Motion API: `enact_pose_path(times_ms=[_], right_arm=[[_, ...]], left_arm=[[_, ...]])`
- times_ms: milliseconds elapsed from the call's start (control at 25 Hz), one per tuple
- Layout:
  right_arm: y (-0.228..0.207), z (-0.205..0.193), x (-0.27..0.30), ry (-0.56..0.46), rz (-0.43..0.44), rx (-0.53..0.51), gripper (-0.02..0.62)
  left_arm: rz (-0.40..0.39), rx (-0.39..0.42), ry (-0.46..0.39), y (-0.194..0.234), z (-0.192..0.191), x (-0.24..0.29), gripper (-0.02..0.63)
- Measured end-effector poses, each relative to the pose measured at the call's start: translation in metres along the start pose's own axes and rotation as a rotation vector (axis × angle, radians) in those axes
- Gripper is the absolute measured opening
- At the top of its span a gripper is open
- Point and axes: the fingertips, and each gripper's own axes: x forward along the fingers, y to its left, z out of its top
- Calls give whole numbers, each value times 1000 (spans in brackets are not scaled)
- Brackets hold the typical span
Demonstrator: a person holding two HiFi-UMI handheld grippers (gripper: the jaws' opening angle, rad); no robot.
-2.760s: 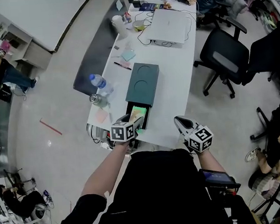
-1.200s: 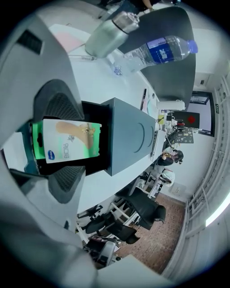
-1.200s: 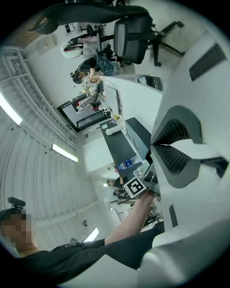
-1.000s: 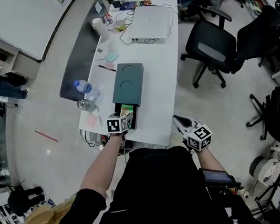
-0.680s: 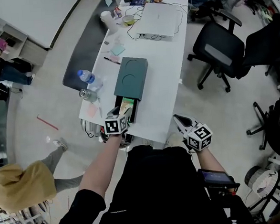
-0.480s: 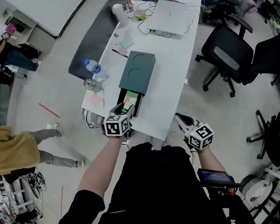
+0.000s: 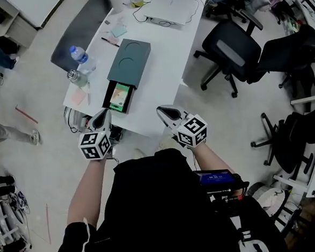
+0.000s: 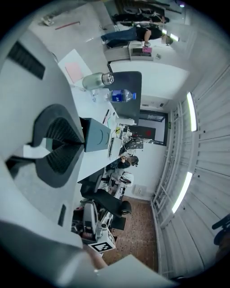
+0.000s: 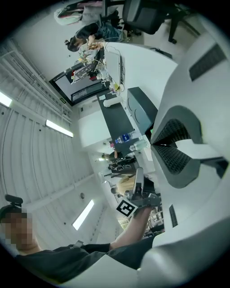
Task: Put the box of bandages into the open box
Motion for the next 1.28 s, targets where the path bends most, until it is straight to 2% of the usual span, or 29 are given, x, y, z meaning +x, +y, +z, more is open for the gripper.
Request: enact_pose_path(times_ms=[160,360,480,760,1000,1280], right_arm=[[23,7,10,-13,23,-30,26],[52,-2,11,-23,19,-56,26],[71,-3,16,-27,16,-62,26],[102,-20,14,-14,-1,-49,26],[115,-23,18,-14,-10,-62,26],[139,-35,9,1,-55,-50,26]], left_arm=[[-2,-29,-49,9,-8,-30,8],[-29,-81,-95,10,-41,-65,8],[-51,-85,-118,13,-52,-88,8],[-78,-98,-131,21,-73,-120,8],[-112,-69,-151,22,-72,-126,8],[-155,-91,-131,21,-91,-143,8]])
